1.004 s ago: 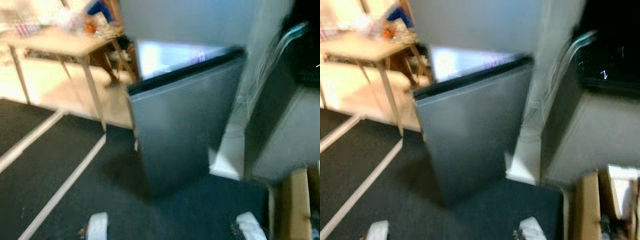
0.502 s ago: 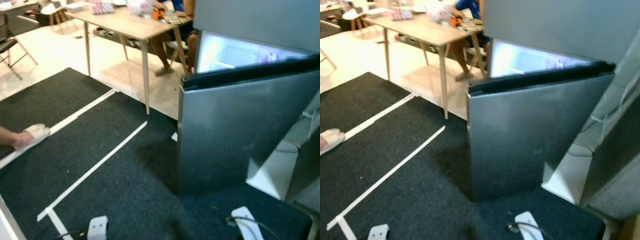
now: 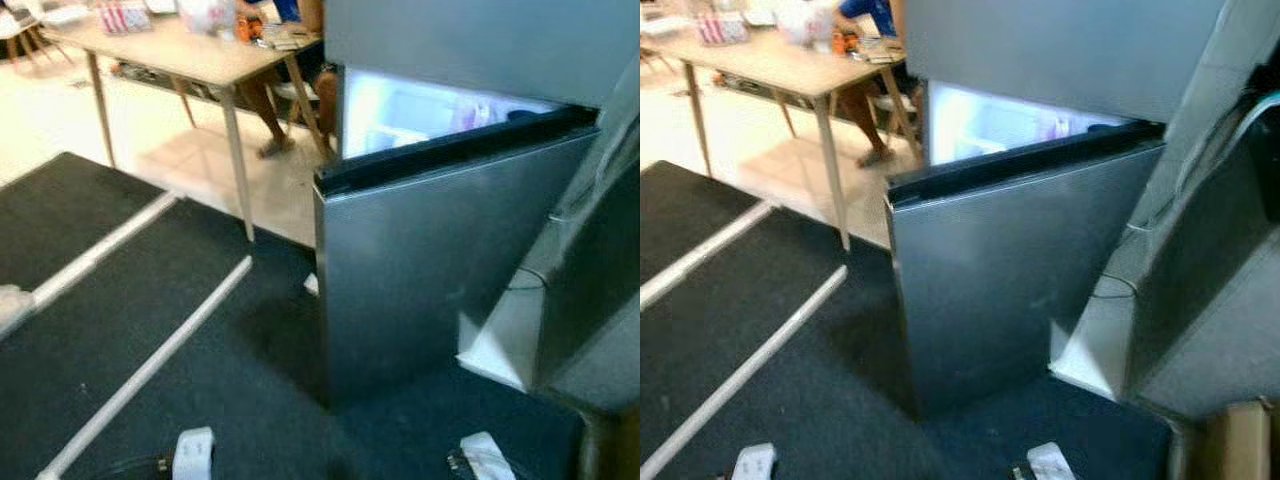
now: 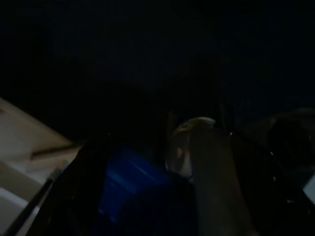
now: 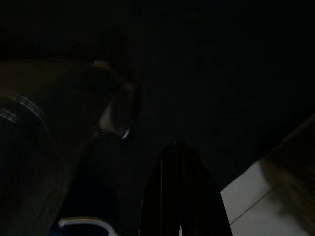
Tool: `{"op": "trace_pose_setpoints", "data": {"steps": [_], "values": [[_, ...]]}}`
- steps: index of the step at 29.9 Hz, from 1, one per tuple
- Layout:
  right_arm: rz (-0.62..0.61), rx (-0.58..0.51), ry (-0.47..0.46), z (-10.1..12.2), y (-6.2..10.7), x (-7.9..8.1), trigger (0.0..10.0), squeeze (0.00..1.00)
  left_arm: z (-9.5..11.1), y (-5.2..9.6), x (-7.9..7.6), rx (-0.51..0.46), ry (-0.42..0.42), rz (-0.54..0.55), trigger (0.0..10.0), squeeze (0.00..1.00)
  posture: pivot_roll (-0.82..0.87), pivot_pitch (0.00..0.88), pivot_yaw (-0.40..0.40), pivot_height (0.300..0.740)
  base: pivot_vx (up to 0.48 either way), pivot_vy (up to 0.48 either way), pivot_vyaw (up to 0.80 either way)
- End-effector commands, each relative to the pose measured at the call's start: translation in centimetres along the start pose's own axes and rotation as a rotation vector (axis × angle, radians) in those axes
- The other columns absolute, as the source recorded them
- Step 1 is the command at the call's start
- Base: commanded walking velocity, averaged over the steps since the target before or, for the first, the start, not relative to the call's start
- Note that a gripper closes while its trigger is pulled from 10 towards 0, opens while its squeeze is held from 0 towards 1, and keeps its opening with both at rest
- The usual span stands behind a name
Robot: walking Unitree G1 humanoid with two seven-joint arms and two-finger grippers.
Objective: Restocking fridge
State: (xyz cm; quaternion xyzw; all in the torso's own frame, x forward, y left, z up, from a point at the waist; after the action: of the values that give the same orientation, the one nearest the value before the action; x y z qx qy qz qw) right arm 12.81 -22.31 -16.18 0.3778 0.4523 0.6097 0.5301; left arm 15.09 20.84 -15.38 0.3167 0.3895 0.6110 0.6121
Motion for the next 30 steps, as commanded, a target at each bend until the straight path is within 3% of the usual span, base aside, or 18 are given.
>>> {"op": "trace_pose_setpoints", "data": {"steps": [1,13,25,30], "values": [[0.007,-0.037,0.001,1.4,-0.2,0.5,10.0,0.00,-0.9,0.2,0.4,0.025,-0.006,0.007,10.0,0.00,-0.06,0.000,0.009,0.740,0.322,0.000,0.00],[-0.020,-0.018,-0.003,1.1,-0.1,0.1,10.0,0.00,-0.9,0.2,0.5,0.026,0.005,0.020,10.0,0.00,-0.06,0.000,0.008,0.740,0.292,0.000,0.00],[-0.052,-0.005,-0.027,0.8,-0.1,-0.5,10.0,0.00,-0.6,0.2,0.4,0.015,0.008,0.018,10.0,0.00,-0.06,0.000,0.011,0.740,0.000,0.000,-0.79],[-0.045,-0.085,-0.072,2.7,0.0,-0.6,10.0,0.00,-0.6,0.2,0.3,0.015,0.009,0.016,10.0,0.00,-0.06,0.000,0.011,0.740,0.000,0.000,-0.48]]}}
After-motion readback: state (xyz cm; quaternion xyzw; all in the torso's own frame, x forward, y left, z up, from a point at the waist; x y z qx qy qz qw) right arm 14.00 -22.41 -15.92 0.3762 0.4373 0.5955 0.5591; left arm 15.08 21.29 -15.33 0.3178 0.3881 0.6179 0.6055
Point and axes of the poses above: a point about 5 cm out from each wrist's last joint towards the gripper, its own y axis pointing back from the gripper into the wrist, its own z axis along the axis of the wrist's last joint, x = y × z, the point moved 6 cm from there along -y, pointing out of the wrist towards the gripper, and after that the axes turned 6 degrees about -y, right-handed, at the moved point
